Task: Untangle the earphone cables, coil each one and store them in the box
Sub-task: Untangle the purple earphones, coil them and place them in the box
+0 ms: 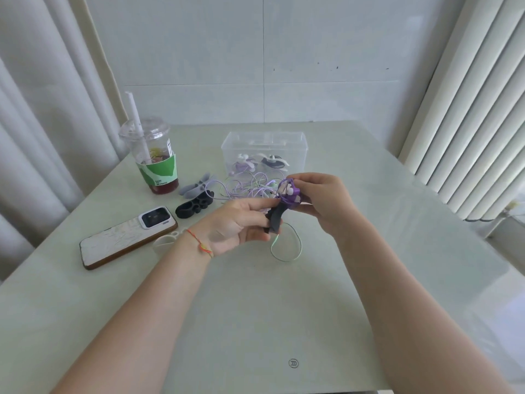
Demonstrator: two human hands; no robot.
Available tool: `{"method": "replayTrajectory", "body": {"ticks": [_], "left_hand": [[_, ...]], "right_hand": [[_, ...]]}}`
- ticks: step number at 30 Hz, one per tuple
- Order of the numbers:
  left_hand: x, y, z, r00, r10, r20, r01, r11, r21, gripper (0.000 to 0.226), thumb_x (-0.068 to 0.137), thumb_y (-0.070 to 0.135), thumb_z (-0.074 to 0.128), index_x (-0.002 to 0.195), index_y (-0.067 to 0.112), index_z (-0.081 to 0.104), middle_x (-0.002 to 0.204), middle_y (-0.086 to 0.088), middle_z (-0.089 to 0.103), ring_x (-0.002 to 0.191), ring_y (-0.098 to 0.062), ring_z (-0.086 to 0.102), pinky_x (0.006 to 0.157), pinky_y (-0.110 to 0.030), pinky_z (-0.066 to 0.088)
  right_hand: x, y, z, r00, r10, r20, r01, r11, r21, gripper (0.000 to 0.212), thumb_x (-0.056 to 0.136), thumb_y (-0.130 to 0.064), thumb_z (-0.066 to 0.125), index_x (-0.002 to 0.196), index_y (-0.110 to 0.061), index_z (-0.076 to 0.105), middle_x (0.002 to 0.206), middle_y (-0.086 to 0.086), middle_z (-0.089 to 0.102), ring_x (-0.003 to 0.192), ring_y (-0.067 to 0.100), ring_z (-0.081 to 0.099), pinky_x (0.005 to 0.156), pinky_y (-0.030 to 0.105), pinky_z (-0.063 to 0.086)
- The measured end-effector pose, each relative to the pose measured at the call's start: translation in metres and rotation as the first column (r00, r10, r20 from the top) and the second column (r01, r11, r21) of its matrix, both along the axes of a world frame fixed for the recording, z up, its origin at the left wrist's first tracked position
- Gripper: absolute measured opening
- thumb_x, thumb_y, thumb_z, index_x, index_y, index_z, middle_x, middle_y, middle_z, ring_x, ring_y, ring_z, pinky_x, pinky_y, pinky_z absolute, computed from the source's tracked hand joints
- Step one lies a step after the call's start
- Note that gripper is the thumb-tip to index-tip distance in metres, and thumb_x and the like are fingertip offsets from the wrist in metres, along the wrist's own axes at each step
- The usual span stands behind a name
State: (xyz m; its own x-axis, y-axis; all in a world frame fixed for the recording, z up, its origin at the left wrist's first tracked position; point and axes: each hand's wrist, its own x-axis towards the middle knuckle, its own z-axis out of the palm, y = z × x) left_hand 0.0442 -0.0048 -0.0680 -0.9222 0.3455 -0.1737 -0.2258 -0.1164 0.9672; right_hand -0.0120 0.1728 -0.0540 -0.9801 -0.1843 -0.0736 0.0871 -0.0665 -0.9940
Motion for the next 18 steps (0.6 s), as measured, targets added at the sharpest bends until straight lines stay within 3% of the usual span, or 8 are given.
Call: {"method": "replayTrajectory", "body": {"ticks": [4,8,11,18], "left_hand": [[0.0028,0.0004,0.0006,0.999,-0.006,-0.041,0.005,0.999,-0.036,0.034,0.074,0.003,0.068,0.100,0.022,0.077,0.095,-0.012,0.066,0.083,-0.020,0.068,0.065,-0.023,0.054],[0.0046,-0.0032,0.0012,0.995,-0.049,-0.085,0.038,0.992,-0.123,0.035,0.084,-0.006,0.067,0.113,0.013,0.070,0.098,-0.015,0.066,0.089,-0.025,0.066,0.073,-0.027,0.055],[0.0051,-0.0034,0.0003,0.993,-0.056,-0.108,0.036,0.984,-0.173,0.038,0.083,-0.004,0.067,0.119,0.009,0.066,0.094,-0.016,0.066,0.083,-0.024,0.065,0.075,-0.029,0.055],[0.0040,0.0043,-0.0009,0.990,0.047,-0.135,-0.081,0.961,-0.264,0.026,0.077,0.007,0.079,0.097,0.023,0.075,0.080,-0.009,0.066,0.065,-0.020,0.059,0.065,-0.027,0.055]], "right_hand": [[-0.0002,-0.0008,-0.0019,1.000,-0.002,-0.008,0.002,1.000,0.009,0.016,0.091,0.001,0.055,0.096,-0.001,0.070,0.088,0.017,0.070,0.073,0.024,0.067,0.067,0.030,0.060],[-0.0003,-0.0023,-0.0047,1.000,0.009,-0.030,-0.008,1.000,0.025,0.016,0.092,0.002,0.056,0.090,-0.004,0.071,0.083,0.014,0.070,0.068,0.021,0.067,0.065,0.027,0.059],[-0.0019,-0.0035,-0.0065,0.999,0.009,-0.037,-0.008,0.999,0.033,0.017,0.091,0.002,0.056,0.090,-0.005,0.071,0.083,0.015,0.071,0.069,0.022,0.067,0.068,0.028,0.059],[-0.0024,-0.0060,-0.0069,0.997,0.000,-0.072,0.004,0.998,0.056,0.018,0.091,0.003,0.056,0.089,-0.004,0.072,0.083,0.015,0.071,0.068,0.020,0.068,0.070,0.027,0.059]]}}
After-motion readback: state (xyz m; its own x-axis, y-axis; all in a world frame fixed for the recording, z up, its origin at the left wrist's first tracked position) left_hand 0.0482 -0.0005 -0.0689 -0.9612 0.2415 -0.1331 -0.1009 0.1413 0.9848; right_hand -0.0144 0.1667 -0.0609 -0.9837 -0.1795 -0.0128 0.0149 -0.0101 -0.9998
